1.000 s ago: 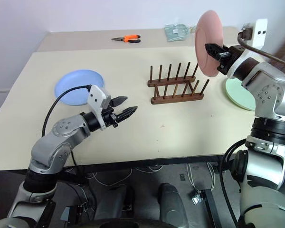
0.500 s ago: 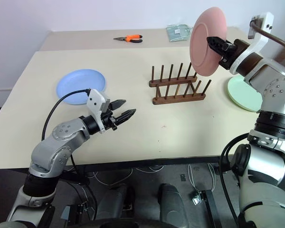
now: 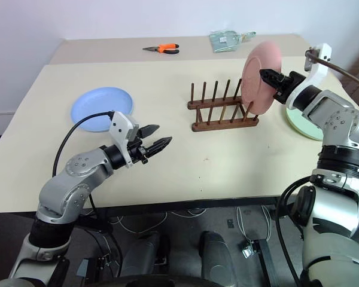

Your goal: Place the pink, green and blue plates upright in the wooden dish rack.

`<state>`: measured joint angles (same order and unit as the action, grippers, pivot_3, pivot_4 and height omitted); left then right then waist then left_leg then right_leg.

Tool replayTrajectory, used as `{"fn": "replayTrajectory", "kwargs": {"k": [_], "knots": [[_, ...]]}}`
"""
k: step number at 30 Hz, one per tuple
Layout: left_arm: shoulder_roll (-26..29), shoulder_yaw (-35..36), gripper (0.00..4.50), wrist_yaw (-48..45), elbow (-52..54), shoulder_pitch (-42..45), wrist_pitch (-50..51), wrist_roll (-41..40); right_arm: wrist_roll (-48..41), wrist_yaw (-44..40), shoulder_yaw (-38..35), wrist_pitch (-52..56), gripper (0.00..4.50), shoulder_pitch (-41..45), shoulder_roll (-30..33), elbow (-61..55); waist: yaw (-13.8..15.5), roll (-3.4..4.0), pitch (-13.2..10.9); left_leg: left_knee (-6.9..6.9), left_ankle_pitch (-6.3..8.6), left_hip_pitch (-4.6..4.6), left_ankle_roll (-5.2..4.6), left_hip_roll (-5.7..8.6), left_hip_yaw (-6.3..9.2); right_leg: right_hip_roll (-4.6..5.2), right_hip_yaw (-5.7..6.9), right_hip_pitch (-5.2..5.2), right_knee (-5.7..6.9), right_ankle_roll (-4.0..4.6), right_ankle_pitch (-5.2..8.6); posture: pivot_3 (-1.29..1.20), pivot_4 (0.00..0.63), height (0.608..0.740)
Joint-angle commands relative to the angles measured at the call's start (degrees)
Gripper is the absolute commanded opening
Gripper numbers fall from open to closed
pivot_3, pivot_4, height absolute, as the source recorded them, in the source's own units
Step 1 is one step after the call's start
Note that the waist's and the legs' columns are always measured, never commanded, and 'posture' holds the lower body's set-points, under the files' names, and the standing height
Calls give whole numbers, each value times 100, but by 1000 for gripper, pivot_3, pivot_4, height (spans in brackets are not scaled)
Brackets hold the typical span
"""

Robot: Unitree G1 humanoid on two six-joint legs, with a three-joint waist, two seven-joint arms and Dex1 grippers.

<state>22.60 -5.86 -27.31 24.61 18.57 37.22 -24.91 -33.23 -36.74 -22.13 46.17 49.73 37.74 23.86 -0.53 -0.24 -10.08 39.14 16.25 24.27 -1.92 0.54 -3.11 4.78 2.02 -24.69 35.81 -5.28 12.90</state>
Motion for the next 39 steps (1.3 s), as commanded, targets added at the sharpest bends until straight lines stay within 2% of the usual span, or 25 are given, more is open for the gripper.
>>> {"fn": "replayTrajectory", "kwargs": {"k": [1, 2, 6, 12, 16, 19, 23, 26, 30, 33, 36, 39], "knots": [[-18, 68, 2896, 19, 212, 50, -39, 6, 649, -244, 403, -1166, 2568, -175, 315, -404, 18, 0, 0, 0, 0, 0, 0, 0, 0, -1, 0, 0, 0, 0, 0, 0, 150, 740], [-20, 75, 2896, 22, 216, 43, -35, 5, 783, -237, 448, -1456, 3034, -227, 351, -450, 20, 0, 0, 0, 0, 0, 0, 0, 1, -2, 0, 0, 0, -1, 1, 0, 150, 740], [-21, 84, 2896, 47, 246, 5, -47, 30, 986, -143, 173, -2195, 3034, -396, 613, -525, 19, 0, 0, 2, 0, 0, 0, 0, -1, -3, -1, 0, 0, -2, 1, 0, 150, 740], [10, 114, 2896, 22, 168, -24, -117, 102, 829, -198, -539, -2184, 3034, -1011, 1273, -612, 135, -1, 0, 4, 0, -2, -1, -1, -1, -4, -1, 4, -2, -1, 1, 0, 150, 740], [38, 87, 2896, -52, 35, 7, -189, 166, 1295, -703, -57, -2363, 3034, -2063, 1642, -961, 125, -1, 1, 4, 1, -13, -2, -4, 0, -6, -2, 16, -5, -1, 1, 0, 150, 740], [20, 39, 2896, -118, -87, 85, -253, 223, 1992, -480, 552, -2693, 3034, -2429, 1670, -860, 91, 1, 1, 4, 2, -25, -3, -5, -7, -8, -10, 21, -3, -1, 1, 0, 150, 740], [-49, -42, 2896, -168, -203, 186, -302, 269, 3045, 96, 1429, -3403, 3034, -2169, 1504, 216, 82, 7, -2, 4, 1, -36, -2, -5, -16, -11, -17, 20, 9, 0, 2, 0, 150, 740], [-69, -64, 2896, -184, -188, 179, -305, 291, 3688, 459, 1991, -4050, 3034, -1568, 1384, 1475, 83, 6, -2, 4, 0, -37, 0, -5, -21, -13, -17, 20, 8, 0, 2, 0, 150, 740], [-59, -18, 2896, -165, -103, 111, -260, 290, 4150, 851, 2366, -4396, 3034, -719, 1216, 3099, 91, 7, -2, 3, -20, -37, 35, -5, -25, -15, -19, 19, 7, -1, 2, 0, 150, 740], [-47, 2, 2896, -138, -29, 27, -241, 308, 4328, 970, 2513, -4592, 3034, -344, 1112, 3897, 104, 7, -2, 3, -21, -36, 37, -5, -24, -15, -19, 20, 4, -1, 3, 0, 150, 740], [-45, 1, 2896, -102, 50, -42, -220, 316, 4417, 1011, 2554, -4755, 2126, -143, 1063, 4281, 116, 6, -2, 3, -21, -36, 37, -5, -24, -14, -19, 24, 0, -1, 2, 0, 150, 740], [-55, 10, 2896, -58, 96, -73, -186, 309, 4447, 1049, 2539, -4891, 622, -46, 1051, 4416, 111, 6, -2, 4, -21, -36, 37, -5, -23, -13, -20, 25, 0, -1, 2, 0, 150, 740]]}}
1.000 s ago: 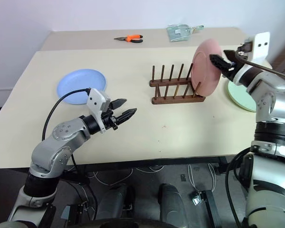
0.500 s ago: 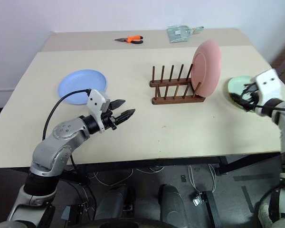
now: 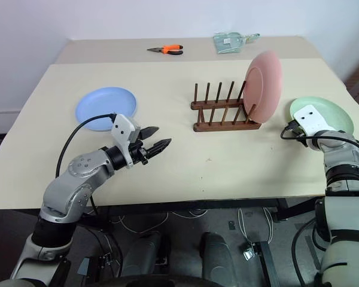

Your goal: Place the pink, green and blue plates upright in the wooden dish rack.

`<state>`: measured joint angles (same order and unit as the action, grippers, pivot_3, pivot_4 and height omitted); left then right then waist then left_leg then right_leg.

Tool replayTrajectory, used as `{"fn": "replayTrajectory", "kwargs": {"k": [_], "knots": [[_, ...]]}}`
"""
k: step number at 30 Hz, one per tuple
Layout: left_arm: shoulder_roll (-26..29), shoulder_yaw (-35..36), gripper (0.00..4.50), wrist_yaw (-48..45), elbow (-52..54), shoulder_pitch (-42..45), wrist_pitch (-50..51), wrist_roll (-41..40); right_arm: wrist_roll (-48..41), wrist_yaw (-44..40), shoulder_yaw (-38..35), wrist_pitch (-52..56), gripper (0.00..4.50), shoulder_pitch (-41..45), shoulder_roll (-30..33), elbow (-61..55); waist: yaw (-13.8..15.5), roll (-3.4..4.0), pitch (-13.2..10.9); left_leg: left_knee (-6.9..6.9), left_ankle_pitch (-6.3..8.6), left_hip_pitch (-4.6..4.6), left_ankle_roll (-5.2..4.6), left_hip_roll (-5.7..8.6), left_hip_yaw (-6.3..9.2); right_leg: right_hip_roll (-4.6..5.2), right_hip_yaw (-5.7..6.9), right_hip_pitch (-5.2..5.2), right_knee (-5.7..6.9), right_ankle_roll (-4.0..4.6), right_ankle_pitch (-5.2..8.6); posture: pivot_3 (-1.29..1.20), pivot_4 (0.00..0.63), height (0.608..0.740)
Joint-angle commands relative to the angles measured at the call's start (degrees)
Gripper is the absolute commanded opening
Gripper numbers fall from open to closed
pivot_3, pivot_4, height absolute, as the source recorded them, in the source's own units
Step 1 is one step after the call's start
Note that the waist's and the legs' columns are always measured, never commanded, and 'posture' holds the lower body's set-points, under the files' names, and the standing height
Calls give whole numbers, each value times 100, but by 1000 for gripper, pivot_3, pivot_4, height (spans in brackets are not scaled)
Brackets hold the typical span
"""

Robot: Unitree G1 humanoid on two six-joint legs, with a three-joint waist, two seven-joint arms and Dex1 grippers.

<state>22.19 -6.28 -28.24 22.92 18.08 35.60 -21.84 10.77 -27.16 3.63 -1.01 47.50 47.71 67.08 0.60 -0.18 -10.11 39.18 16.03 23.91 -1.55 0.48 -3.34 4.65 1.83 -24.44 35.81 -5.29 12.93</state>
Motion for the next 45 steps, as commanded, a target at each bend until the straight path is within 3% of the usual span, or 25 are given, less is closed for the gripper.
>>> {"fn": "replayTrajectory", "kwargs": {"k": [1, 8, 12, 14, 18, 23, 31, 45], "knots": [[-14, 53, 2896, 43, 271, -27, -17, 1, 53, 142, -52, -220, 114, 197, 52, 96, -5, 1, 0, 0, 0, 0, 0, 0, 0, 0, 0, 0, 0, 0, 0, 0, 150, 740], [46, 127, 2896, 138, 171, -53, -119, 134, -34, 1303, -495, -987, 45, 469, 462, -860, -20, 12, -6, 0, 0, 0, 1, 0, -1, 2, -5, -2, 1, 0, 0, 0, 150, 740], [62, 159, 2896, 263, -164, 1, -345, 413, -1288, 513, -1358, -850, 45, 661, 312, -2548, -50, 31, -12, -2, -1, 1, 2, -1, -2, -2, -4, -6, 2, -1, -1, 0, 150, 740], [48, 159, 2896, 263, -347, 41, -477, 504, -2382, -150, -1767, -61, 45, 746, 81, -3718, -58, 31, -12, -3, 0, 0, 1, -10, 0, -11, -4, -6, 3, -2, -1, 0, 150, 740], [21, 175, 2896, 163, -553, 117, -625, 543, -5095, -1240, -2318, 2557, 45, 627, -121, -5974, 11, 28, -11, -2, 17, 0, -28, -21, 9, -3, 0, -5, 11, -1, -1, 0, 150, 740], [-18, 153, 2896, 136, -618, 132, -707, 575, -6788, -1090, -2347, 4432, 45, 204, -475, -7076, 18, 23, -8, 4, 25, 6, -41, -7, 21, 33, 10, 0, 8, 2, -1, 0, 150, 740], [-64, 109, 2896, 121, -399, -45, -645, 569, -6759, -401, -2199, 5017, 45, 45, -1205, -6615, 9, 24, -6, 1, 25, 41, -37, -1, 19, 43, 6, -44, 16, 4, -1, 0, 150, 740], [-51, 143, 2896, 128, -183, -159, -475, 533, -6393, -390, -2309, 5184, 45, 68, -1293, -5620, 8, 23, -6, 3, 24, 46, -41, 2, 11, 34, 8, -46, 18, 2, -2, 0, 150, 740]]}}
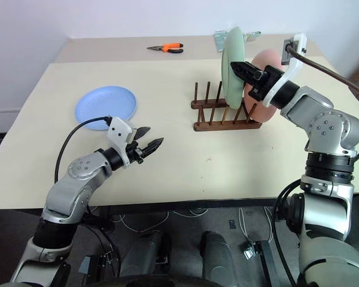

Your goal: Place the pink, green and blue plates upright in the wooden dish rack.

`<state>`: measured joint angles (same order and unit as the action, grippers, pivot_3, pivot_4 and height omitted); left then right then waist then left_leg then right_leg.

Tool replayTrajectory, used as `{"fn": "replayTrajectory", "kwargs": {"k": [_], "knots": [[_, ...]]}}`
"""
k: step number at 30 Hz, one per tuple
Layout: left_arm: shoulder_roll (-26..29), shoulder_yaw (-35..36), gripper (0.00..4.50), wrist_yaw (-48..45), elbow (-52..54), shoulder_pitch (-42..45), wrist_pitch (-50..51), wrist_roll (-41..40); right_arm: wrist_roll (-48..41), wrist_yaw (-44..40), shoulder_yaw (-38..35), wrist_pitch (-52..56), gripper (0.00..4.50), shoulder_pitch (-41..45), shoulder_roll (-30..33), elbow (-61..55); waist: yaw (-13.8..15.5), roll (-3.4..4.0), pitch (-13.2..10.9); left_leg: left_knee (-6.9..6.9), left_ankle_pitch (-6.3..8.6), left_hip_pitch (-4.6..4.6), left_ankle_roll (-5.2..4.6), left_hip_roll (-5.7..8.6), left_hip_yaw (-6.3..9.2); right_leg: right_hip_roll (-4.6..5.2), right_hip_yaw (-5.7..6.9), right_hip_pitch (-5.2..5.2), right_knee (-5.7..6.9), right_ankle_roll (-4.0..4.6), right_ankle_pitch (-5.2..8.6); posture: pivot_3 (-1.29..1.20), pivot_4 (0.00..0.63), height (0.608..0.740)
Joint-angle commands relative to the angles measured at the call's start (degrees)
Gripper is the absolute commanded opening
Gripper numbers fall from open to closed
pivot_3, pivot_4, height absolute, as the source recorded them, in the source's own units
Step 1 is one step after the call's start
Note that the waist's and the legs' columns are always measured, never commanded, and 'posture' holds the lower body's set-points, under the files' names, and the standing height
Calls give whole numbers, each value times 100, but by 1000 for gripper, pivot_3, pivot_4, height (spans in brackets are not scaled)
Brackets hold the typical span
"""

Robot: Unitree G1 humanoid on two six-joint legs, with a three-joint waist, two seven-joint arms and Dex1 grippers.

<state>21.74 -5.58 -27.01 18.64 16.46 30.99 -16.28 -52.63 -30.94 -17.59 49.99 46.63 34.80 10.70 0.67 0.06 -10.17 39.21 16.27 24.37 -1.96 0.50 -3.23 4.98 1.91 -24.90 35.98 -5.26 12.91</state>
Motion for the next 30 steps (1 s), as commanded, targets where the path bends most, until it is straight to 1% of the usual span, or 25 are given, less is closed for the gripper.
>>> {"fn": "replayTrajectory", "kwargs": {"k": [1, 3, 5, 6, 8, 9, 10, 13, 15, 17, 19, 21, 25, 30], "knots": [[-3, 73, 2896, 1, 248, 10, -7, -25, 16, -1, -165, 47, 356, 153, -4, 41, 1, 0, 0, 0, 0, 0, 0, 0, 0, 0, 0, 1, 0, 0, 0, 0, 150, 740], [1, 77, 2896, -5, 253, 22, 1, -29, 138, 16, -126, -18, 1117, 154, -7, 56, -1, 0, 0, 1, 0, -1, 0, 0, 0, -3, 1, 2, 0, 0, 0, 0, 150, 740], [-11, 130, 2896, -47, 251, 37, 63, -135, 482, -71, 48, -365, 1901, 139, 34, -64, -4, 0, 0, 1, 0, -1, -1, 0, -1, -5, 1, 2, 1, -1, 0, 0, 150, 740], [-10, 150, 3137, -61, 252, 45, 75, -165, 721, -132, 164, -617, 2463, 119, 59, -146, -7, 0, 0, 1, 0, -1, -1, 0, -1, -7, 1, 2, 1, -1, 0, 0, 150, 740], [-64, 246, 3687, -32, 258, 79, 172, -284, 1256, -183, 359, -1216, 2472, 109, 102, -229, -9, 0, 0, 1, 0, -2, -1, 0, -2, -15, 0, 2, 1, -1, 0, 0, 150, 740], [-98, 302, 4169, 0, 252, 111, 191, -330, 1490, -227, 447, -1455, 2472, 123, 145, -226, -7, 0, 0, 1, 0, -2, -1, -1, -2, -23, -1, 1, 1, -2, 0, 0, 150, 740], [-150, 384, 4441, 107, 219, 158, 193, -328, 1720, -293, 507, -1769, 2472, 144, 175, -231, -4, -1, 0, 2, 0, -1, -1, -1, -2, -24, -1, 1, 1, -2, 0, 0, 150, 740], [-394, 845, 4441, 910, -194, 501, 228, -75, 2326, -350, 608, -2586, 2472, 328, 268, -229, 7, -2, -1, 4, 0, 0, -1, -1, -1, -25, -1, 2, 2, -3, 0, 0, 150, 740], [-556, 1326, 4441, 1709, -637, 903, 343, 118, 2643, -398, 661, -3044, 2472, 484, 337, -266, 3, -3, -2, 8, -1, 0, -1, -1, -1, -28, 1, 2, 4, -4, 0, 0, 150, 740], [-648, 1900, 4441, 2668, -1194, 1362, 588, 357, 2885, -620, 819, -3447, 2472, 562, 422, -526, -4, -3, -2, 8, -1, -2, 0, -1, 0, -31, 4, 1, 6, -5, -1, 0, 150, 740], [-647, 2406, 4441, 3384, -1628, 1705, 926, 479, 2858, -941, 975, -3538, 2472, 539, 429, -939, -27, -3, -2, 7, -1, -3, 0, -4, 1, -35, 4, 1, 6, -6, 0, 0, 150, 740], [-635, 2636, 4441, 3584, -1814, 1869, 1049, 449, 2929, -1180, 1159, -3605, 2472, 460, 456, -1257, -55, -4, -1, 5, -2, -5, 1, -11, 1, -42, 4, 2, 6, -7, 1, 0, 150, 740], [-531, 2666, 4441, 3508, -2346, 2059, 1679, 391, 2843, -1677, 1737, -3329, 2472, 37, 400, -2222, 8, -11, -3, 5, -15, -5, 23, -9, 0, -36, 7, 8, 9, -8, 1, 0, 150, 740], [-630, 2970, 4441, 3635, -2999, 2410, 2058, 229, 2865, -1706, 2157, -3151, 2472, -530, 138, -2910, 28, -37, -1, 14, -16, -4, 26, -2, 11, -29, 13, 13, 8, -8, 0, 0, 150, 740]]}}
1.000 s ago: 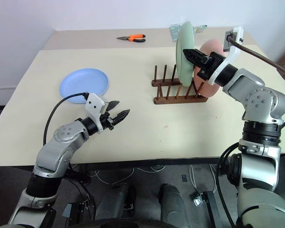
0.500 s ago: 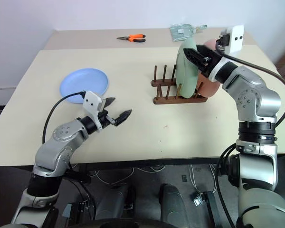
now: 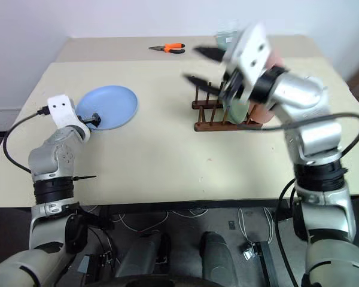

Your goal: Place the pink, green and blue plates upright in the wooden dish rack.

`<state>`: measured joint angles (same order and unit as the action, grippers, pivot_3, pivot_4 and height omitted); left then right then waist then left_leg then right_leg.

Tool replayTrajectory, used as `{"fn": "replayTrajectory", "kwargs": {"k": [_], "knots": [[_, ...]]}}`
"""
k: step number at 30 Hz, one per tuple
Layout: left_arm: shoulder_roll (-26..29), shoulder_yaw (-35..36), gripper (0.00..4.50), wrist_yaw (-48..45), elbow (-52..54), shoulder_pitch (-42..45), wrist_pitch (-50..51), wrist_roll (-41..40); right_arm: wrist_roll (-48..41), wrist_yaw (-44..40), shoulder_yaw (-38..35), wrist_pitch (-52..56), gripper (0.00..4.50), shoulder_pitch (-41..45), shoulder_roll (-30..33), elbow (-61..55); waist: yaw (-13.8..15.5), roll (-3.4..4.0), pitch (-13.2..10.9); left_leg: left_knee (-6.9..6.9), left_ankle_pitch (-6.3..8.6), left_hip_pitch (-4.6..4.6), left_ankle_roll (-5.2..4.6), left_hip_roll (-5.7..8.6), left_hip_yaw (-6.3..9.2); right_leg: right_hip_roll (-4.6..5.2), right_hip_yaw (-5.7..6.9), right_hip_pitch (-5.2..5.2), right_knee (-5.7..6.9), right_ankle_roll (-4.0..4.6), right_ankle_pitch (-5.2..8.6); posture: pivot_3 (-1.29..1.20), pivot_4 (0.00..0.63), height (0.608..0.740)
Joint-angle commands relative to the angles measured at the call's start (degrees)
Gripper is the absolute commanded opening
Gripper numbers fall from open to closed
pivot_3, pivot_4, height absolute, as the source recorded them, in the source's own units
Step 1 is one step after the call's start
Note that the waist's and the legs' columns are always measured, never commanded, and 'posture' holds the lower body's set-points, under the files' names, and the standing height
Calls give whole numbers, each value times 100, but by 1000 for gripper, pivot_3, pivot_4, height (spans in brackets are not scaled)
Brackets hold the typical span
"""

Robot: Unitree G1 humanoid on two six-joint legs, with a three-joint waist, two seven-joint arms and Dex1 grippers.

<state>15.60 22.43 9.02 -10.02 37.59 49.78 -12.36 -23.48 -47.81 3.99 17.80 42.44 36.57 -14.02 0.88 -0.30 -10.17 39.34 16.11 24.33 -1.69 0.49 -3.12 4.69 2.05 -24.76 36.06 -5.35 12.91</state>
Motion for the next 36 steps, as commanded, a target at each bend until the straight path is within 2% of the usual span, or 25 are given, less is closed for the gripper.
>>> {"fn": "replayTrajectory", "kwargs": {"k": [1, 4, 11, 12, 13, 14, 16, 18, 19, 27, 33, 34, 36], "knots": [[-69, 256, 4441, 2, -253, 387, 200, -266, -40, -3, 54, 112, 2472, -200, -81, -534, 2, -2, 0, 0, -2, 0, 4, 1, 3, 1, 2, 0, 0, 0, 0, 0, 150, 740], [-229, 570, 3609, 56, -571, 634, 147, -505, 68, 28, 188, 131, 2472, -447, -154, -697, -2, -4, 1, 1, -9, 0, 17, 1, 4, 2, 3, 0, 0, 0, 0, 0, 150, 740], [-261, 707, 303, 80, -735, 810, -70, -627, 487, -12, 285, 29, 2472, -722, -82, -679, -14, -5, 1, -1, -11, -2, 22, 1, 4, 2, 3, -2, 0, 0, -1, 0, 150, 740], [-271, 603, 29, -83, -584, 805, -354, -634, 589, -8, 326, 71, 2472, -706, -53, -621, -12, -6, 2, -1, -11, -2, 22, 1, 3, 3, 3, -2, 1, 0, -1, 0, 150, 740], [-280, 486, 29, -269, -416, 796, -636, -645, 711, -8, 378, 85, 2472, -686, -22, -561, -11, -6, 2, -1, -11, -2, 23, 1, 3, 3, 3, -2, 0, 1, -1, 0, 150, 740], [-320, 354, 8, -516, -108, 773, -983, -692, 950, 4, 484, -15, 2729, -653, 21, -465, -12, -6, 2, -1, -11, -5, 24, 2, 2, 5, 2, 0, 0, 1, -1, 0, 150, 740], [-407, 61, 0, -838, 665, 720, -1253, -817, 1513, 78, 757, -301, 3320, -549, 60, -229, -7, -9, 1, -1, -11, -4, 24, 2, 1, 7, 2, 0, -1, 1, -1, 0, 150, 740], [-402, -311, 0, -1047, 1332, 642, -1253, -821, 2193, 275, 1062, -776, 4336, -378, 31, 92, -25, -10, -1, -1, -11, -1, 27, 2, 1, 20, -3, -5, -1, 2, -1, 0, 150, 740], [-403, -406, 0, -1095, 1508, 608, -1228, -828, 2392, 338, 1135, -945, 4432, -325, 4, 206, -27, -10, 0, -4, -13, 1, 29, 2, -1, 21, -4, -9, -1, 2, -1, 0, 150, 740], [-618, -510, 0, -898, 2782, 671, 72, -1615, 3870, 1032, 1598, -2463, 4432, 503, -271, 1798, -47, -10, 0, -9, -17, -4, 35, 1, -2, -1, -8, -10, 1, 2, -1, 0, 150, 740], [-631, -530, 0, -773, 3044, 710, 515, -1879, 4311, 1250, 1663, -3128, 4432, 611, -358, 2314, -30, -10, 0, -8, -18, -3, 34, 1, -2, -1, -9, -7, 0, 2, -1, 0, 150, 740], [-646, -538, 0, -741, 3051, 713, 569, -1901, 4383, 1317, 1657, -3229, 3891, 608, -368, 2344, -31, -10, 0, -8, -18, -3, 34, 1, -1, -2, -8, -7, 0, 2, -1, 0, 150, 740], [-683, -520, 0, -696, 3054, 707, 658, -1987, 4481, 1413, 1635, -3377, 3117, 590, -393, 2367, -31, -10, 0, -8, -18, -3, 35, 1, -1, -3, -8, -7, 0, 2, -1, 0, 150, 740]]}}
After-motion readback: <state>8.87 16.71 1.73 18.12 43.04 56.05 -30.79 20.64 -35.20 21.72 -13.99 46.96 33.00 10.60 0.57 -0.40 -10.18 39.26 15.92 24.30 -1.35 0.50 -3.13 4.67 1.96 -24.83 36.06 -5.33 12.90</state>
